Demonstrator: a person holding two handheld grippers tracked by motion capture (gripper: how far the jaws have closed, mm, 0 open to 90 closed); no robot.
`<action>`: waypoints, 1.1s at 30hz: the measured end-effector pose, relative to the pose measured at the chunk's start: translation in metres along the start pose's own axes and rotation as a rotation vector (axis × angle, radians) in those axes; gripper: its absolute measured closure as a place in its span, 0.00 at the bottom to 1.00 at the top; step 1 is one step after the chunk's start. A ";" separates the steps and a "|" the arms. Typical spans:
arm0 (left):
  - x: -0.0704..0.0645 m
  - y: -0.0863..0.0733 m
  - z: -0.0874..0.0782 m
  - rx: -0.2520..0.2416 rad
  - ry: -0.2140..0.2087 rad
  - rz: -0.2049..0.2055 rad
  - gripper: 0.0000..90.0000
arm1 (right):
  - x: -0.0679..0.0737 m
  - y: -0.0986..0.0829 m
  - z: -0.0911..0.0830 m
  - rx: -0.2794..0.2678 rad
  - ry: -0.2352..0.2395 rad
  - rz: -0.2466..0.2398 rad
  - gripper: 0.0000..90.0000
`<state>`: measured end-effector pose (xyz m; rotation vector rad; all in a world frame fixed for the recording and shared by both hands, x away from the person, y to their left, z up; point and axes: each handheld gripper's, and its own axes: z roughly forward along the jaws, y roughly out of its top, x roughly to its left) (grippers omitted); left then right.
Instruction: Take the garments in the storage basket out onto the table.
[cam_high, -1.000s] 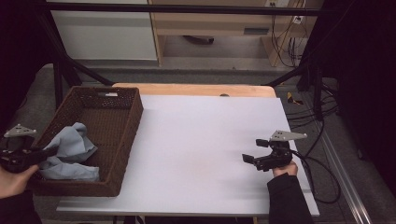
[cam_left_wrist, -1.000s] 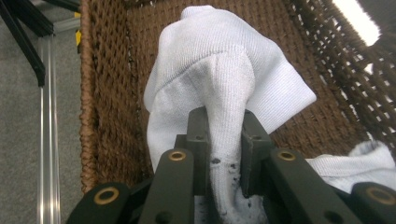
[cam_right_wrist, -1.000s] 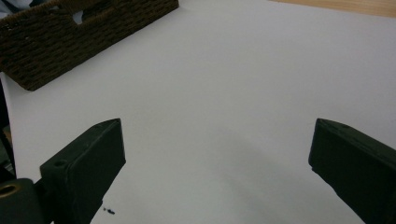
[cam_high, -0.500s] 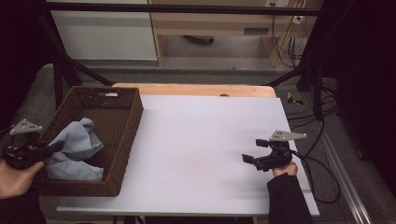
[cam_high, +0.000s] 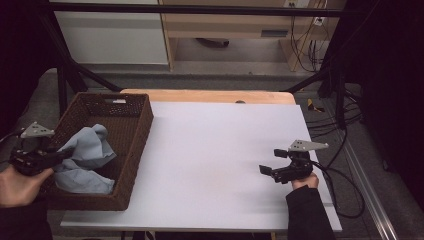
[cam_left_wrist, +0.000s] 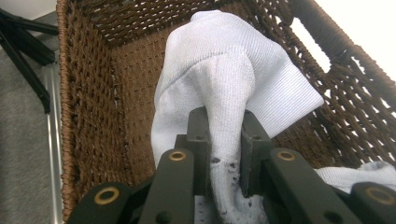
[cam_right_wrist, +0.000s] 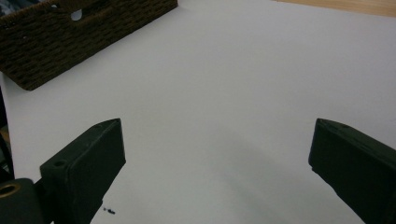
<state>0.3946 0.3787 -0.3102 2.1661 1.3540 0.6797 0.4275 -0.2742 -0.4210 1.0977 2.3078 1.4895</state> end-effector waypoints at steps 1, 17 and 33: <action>0.000 0.002 0.000 0.006 0.005 0.008 0.86 | 0.000 0.000 0.000 0.003 0.000 -0.001 0.05; 0.007 0.029 -0.009 0.005 -0.066 0.042 0.86 | 0.000 0.000 0.000 0.005 -0.001 0.004 0.05; 0.003 0.055 -0.018 -0.001 -0.055 0.093 0.86 | 0.000 0.000 0.000 0.001 -0.001 0.002 0.05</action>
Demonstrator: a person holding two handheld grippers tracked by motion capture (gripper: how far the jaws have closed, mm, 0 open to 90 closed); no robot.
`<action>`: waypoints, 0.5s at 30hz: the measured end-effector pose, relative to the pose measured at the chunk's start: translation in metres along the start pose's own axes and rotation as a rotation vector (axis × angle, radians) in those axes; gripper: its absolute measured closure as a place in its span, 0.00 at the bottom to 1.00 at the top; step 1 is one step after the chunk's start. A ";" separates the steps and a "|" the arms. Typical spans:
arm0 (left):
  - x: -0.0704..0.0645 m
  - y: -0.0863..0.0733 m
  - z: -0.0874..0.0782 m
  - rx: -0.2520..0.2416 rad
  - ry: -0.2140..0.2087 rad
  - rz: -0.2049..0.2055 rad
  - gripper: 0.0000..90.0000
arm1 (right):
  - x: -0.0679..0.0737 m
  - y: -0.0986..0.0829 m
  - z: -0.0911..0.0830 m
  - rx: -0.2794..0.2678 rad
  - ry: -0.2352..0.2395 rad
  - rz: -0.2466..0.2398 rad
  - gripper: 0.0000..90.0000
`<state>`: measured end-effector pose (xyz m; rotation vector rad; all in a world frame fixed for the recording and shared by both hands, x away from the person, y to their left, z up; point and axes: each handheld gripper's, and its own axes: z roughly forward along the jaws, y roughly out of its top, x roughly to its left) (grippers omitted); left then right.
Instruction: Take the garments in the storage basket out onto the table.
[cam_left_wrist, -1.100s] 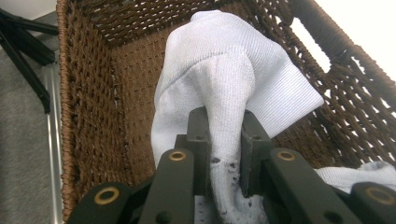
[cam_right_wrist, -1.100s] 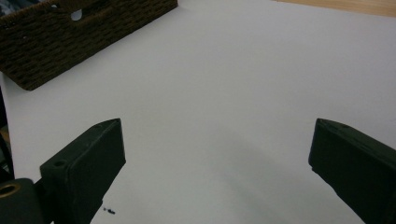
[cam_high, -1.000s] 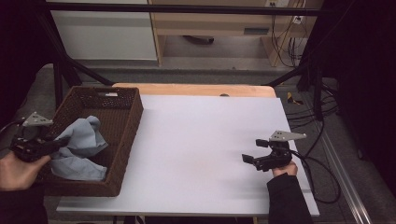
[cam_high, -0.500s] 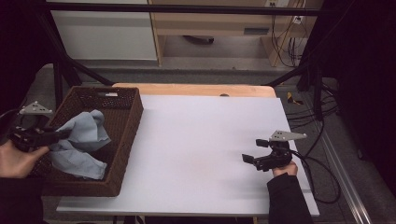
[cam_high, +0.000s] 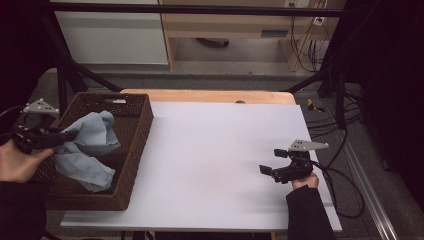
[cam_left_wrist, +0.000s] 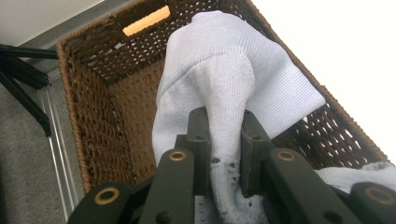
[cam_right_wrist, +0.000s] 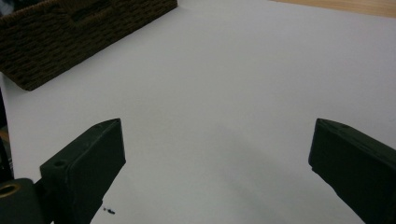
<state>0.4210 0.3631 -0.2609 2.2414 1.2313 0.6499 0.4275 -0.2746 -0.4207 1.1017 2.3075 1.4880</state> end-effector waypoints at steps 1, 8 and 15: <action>0.001 0.002 -0.001 0.000 0.000 0.002 0.86 | 0.000 0.000 0.000 0.001 0.000 -0.001 0.05; 0.004 0.013 -0.005 -0.005 -0.003 0.001 0.86 | 0.000 0.000 0.000 0.000 0.000 -0.001 0.05; 0.004 0.020 -0.008 -0.011 0.001 0.009 0.86 | 0.000 0.000 0.000 0.002 0.001 -0.001 0.05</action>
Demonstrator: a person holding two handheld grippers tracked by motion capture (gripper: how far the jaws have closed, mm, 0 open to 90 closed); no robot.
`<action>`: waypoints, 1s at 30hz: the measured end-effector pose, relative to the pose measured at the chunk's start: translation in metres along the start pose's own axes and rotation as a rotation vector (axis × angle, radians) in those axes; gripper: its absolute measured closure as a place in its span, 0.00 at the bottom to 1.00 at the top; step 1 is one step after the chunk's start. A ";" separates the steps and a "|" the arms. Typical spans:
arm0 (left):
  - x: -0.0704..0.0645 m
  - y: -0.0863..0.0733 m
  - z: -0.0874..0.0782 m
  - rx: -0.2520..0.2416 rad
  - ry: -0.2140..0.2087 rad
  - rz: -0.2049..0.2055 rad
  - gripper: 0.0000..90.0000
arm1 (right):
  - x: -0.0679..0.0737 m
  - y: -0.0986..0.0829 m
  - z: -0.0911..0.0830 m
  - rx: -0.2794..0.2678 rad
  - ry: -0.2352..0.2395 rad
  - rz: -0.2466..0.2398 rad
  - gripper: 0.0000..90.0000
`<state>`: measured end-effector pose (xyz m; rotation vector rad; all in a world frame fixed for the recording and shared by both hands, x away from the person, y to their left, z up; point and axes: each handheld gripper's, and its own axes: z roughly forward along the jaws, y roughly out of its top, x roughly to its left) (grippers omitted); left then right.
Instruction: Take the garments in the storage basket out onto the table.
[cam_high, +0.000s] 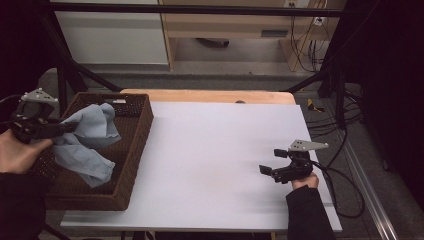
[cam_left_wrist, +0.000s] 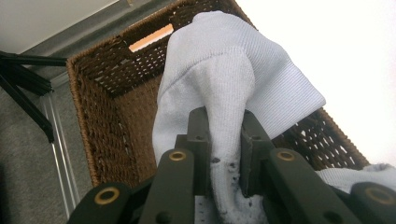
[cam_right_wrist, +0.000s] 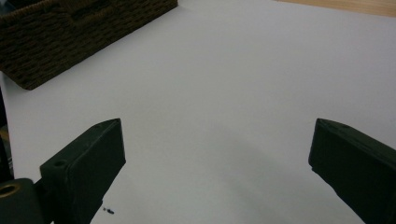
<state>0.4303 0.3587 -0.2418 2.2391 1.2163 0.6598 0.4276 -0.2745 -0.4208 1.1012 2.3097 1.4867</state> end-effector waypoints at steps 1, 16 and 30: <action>0.000 0.001 0.000 0.000 0.001 0.002 0.86 | 0.000 0.000 0.000 -0.001 -0.001 0.000 0.05; -0.006 0.015 -0.014 -0.028 0.000 0.030 0.86 | 0.000 0.000 0.000 0.001 0.000 -0.002 0.05; -0.017 0.031 -0.024 -0.062 -0.022 0.058 0.86 | 0.000 0.000 0.001 0.002 -0.001 -0.003 0.05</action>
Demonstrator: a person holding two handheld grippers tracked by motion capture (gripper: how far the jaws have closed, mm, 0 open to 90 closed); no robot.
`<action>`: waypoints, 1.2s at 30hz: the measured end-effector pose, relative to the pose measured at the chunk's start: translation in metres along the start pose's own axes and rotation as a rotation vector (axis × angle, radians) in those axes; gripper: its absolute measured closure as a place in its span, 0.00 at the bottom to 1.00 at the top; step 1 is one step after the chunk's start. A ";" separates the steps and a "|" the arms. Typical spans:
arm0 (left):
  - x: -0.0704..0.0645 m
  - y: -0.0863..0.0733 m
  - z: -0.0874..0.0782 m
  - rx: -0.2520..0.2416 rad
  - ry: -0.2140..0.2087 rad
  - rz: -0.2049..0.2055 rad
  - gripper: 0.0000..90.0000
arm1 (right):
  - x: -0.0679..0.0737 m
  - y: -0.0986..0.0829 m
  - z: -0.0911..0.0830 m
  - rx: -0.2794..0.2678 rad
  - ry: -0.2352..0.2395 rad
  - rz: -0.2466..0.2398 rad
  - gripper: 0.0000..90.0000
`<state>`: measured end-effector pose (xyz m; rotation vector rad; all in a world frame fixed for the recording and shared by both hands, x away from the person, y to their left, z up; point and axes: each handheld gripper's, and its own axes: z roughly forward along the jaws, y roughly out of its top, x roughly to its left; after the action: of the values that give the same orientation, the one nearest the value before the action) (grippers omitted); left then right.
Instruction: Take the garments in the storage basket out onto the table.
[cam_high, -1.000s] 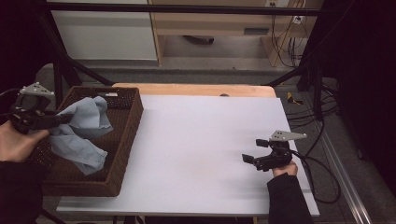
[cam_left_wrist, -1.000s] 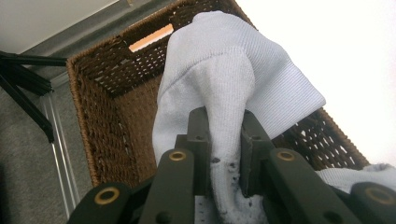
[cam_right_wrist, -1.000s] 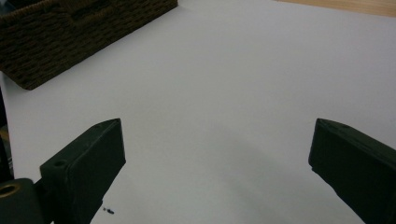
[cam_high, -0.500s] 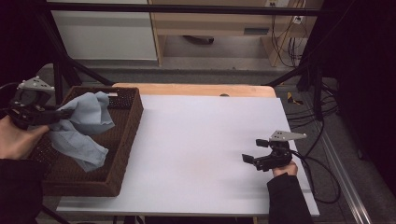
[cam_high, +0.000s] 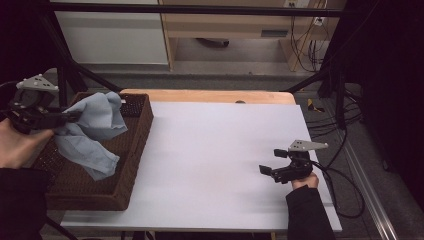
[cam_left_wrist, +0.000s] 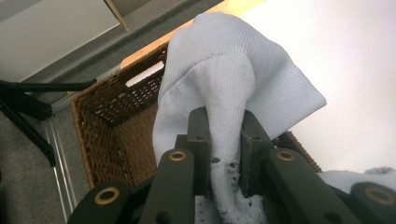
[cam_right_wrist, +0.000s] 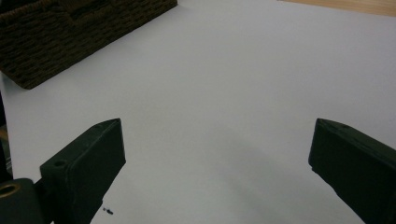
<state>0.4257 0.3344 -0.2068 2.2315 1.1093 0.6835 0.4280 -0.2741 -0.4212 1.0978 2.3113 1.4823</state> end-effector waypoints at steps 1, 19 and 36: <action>-0.001 0.001 0.000 -0.002 -0.003 0.003 0.86 | 0.000 0.000 0.000 0.000 0.001 0.000 0.05; -0.026 0.023 0.000 -0.047 -0.049 0.047 0.86 | 0.000 0.000 0.000 0.001 0.000 -0.001 0.05; -0.053 0.045 0.008 -0.065 -0.103 0.094 0.86 | 0.000 0.000 0.000 0.001 0.000 -0.002 0.05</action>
<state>0.4275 0.2660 -0.1930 2.2475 0.9245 0.6263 0.4281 -0.2739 -0.4214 1.0959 2.3121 1.4806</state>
